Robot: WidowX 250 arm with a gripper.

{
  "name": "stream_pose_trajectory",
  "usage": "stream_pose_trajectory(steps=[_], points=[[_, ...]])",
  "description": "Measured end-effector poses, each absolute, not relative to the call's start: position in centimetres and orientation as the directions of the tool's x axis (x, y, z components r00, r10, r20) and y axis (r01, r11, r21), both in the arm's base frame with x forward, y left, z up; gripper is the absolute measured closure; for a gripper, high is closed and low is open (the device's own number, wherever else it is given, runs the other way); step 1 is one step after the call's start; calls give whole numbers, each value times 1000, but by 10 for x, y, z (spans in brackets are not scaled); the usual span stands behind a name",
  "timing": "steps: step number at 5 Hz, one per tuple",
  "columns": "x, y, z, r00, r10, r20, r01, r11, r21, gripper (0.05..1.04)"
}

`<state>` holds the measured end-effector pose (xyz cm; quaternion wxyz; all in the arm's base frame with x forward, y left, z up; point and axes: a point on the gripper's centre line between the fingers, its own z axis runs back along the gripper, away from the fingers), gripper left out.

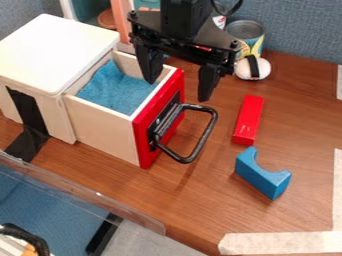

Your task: Take the white thing and put it in the drawer.

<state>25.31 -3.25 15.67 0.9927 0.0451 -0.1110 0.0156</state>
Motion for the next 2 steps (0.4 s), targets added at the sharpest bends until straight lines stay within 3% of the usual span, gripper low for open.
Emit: stream_pose_trajectory(steps=[1, 2], points=[[254, -33, 150, 980, 29, 195, -47, 995, 87, 83], [294, -50, 144, 979, 61, 192, -74, 995, 63, 83]])
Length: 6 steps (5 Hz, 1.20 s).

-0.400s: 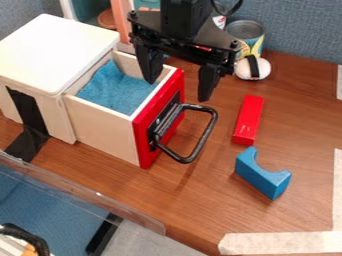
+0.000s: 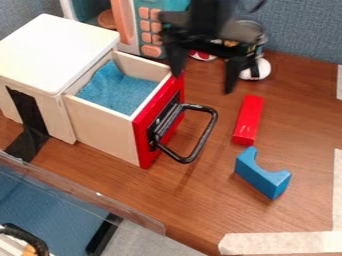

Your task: Take the white thing and put it in the drawer.

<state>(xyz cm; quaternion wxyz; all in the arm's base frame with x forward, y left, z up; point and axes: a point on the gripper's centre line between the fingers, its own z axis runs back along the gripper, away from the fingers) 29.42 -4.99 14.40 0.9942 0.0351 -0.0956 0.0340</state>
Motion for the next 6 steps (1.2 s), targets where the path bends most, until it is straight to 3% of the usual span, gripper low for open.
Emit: stream_pose_trajectory(steps=[2, 3, 6], points=[[360, -73, 136, 973, 97, 207, -109, 993, 46, 83], [384, -78, 126, 947, 152, 282, -171, 984, 45, 83], [424, -75, 93, 869, 273, 412, -331, 941, 76, 83]])
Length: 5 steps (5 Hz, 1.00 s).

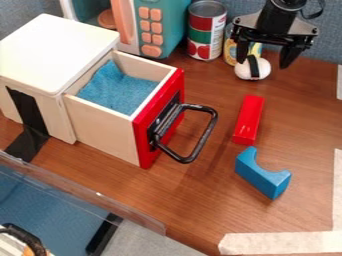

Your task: Take the white thing and put it in the drawer.

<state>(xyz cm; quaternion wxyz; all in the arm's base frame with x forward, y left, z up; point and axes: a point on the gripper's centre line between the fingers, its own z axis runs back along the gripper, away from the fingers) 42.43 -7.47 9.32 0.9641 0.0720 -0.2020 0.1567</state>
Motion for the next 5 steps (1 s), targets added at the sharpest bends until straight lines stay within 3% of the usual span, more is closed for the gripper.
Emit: stream_pose_trajectory(steps=[2, 5], points=[[446, -61, 77, 807, 391, 442, -455, 889, 46, 83], [470, -51, 40, 767, 508, 391, -555, 832, 8, 83]])
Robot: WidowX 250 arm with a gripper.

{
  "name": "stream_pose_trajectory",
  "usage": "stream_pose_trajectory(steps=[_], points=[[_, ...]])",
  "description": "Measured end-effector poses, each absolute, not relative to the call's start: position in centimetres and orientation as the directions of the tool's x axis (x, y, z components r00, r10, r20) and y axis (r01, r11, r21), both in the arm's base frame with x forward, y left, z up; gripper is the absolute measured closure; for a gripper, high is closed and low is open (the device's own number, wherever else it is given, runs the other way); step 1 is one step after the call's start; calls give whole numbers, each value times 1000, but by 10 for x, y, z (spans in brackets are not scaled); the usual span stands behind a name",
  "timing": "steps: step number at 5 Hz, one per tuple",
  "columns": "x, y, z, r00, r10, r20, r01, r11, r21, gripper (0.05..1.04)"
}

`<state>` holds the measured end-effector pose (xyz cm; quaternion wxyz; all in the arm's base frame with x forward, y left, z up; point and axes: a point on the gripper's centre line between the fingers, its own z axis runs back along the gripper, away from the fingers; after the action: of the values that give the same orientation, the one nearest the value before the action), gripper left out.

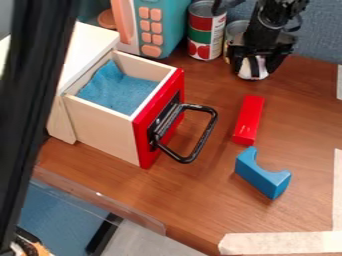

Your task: Take the white thing and put it in the drawer.

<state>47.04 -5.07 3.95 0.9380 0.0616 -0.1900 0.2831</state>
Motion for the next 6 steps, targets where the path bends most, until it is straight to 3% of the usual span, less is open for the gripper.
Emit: stream_pose_trajectory(steps=[2, 3, 4, 6], points=[[476, -55, 33, 742, 561, 367, -587, 808, -46, 131], [481, -56, 32, 739, 567, 363, -588, 807, -65, 372], [481, -56, 32, 730, 580, 362, -598, 798, -74, 502], [473, -59, 37, 736, 577, 354, -587, 804, -89, 560]])
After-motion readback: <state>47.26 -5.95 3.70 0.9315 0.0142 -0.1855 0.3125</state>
